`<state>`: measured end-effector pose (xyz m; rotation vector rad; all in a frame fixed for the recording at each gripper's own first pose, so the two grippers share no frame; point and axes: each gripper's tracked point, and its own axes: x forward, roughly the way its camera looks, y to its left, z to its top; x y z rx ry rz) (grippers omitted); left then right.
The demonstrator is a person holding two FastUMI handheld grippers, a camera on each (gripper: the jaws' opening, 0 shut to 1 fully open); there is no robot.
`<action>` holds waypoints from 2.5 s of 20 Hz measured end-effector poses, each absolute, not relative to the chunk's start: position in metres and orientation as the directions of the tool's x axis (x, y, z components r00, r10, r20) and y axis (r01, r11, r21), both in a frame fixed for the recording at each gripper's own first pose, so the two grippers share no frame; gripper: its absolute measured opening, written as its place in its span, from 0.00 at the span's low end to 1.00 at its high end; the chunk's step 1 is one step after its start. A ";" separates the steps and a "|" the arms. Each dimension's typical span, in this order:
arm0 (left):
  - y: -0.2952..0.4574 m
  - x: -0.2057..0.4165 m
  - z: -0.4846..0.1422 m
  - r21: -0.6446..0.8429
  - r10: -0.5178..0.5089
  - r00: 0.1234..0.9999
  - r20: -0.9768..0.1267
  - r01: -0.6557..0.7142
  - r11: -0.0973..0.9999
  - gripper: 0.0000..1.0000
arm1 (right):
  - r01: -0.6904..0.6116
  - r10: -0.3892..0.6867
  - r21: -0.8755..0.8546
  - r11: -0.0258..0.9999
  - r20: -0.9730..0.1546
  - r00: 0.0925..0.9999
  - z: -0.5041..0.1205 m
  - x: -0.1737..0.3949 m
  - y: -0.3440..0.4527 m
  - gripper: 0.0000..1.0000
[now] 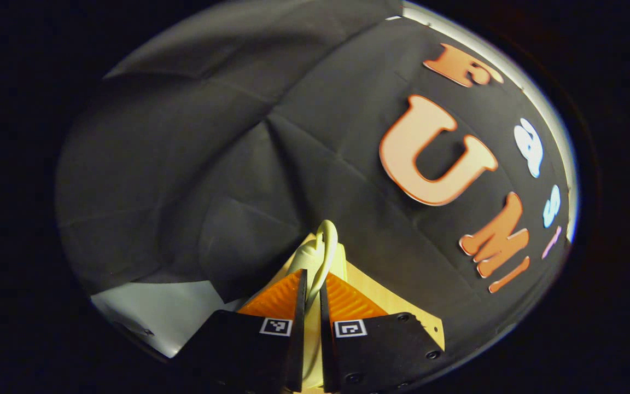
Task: First open the suitcase, pack the skin care products into it, and then close the suitcase.
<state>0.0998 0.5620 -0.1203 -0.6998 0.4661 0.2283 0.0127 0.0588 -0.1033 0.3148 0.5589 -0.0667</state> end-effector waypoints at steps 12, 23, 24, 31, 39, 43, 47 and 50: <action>0.375 0.146 -0.084 -0.446 -0.215 0.851 -0.479 -0.025 0.894 0.14 | 0.190 -0.026 0.281 0.941 -0.499 0.866 -0.098 0.000 0.021 0.96; 0.220 0.140 -0.150 -0.298 -0.380 0.691 -0.615 0.242 0.923 0.15 | 0.202 -0.018 0.288 0.936 -0.534 0.845 -0.112 -0.008 0.019 0.96; 0.212 0.135 -0.157 -0.282 -0.383 0.677 -0.629 0.260 0.924 0.14 | 0.204 -0.017 0.288 0.936 -0.541 0.841 -0.115 -0.008 0.019 0.96; 0.172 0.117 -0.213 -0.185 -0.376 0.583 -0.720 0.361 0.914 0.15 | 0.219 -0.029 0.279 0.935 -0.554 0.832 -0.125 -0.015 0.011 0.96; 0.143 0.101 -0.267 0.006 -0.245 0.535 -0.809 0.423 0.906 0.34 | 0.217 -0.023 0.276 0.936 -0.568 0.822 -0.137 -0.017 0.000 0.96; 0.128 0.103 -0.247 0.003 -0.268 0.599 -0.754 0.412 0.911 0.75 | 0.209 -0.019 0.282 0.936 -0.555 0.832 -0.137 -0.016 -0.010 0.95; 0.119 0.109 -0.192 -0.003 -0.246 0.729 -0.639 0.318 0.948 0.94 | 0.164 -0.013 0.279 0.946 -0.472 0.881 -0.117 -0.010 -0.021 0.96; 0.108 0.118 -0.138 -0.002 -0.206 0.840 -0.502 0.237 0.971 0.94 | 0.120 0.013 0.286 0.951 -0.423 0.906 -0.104 -0.002 -0.027 0.96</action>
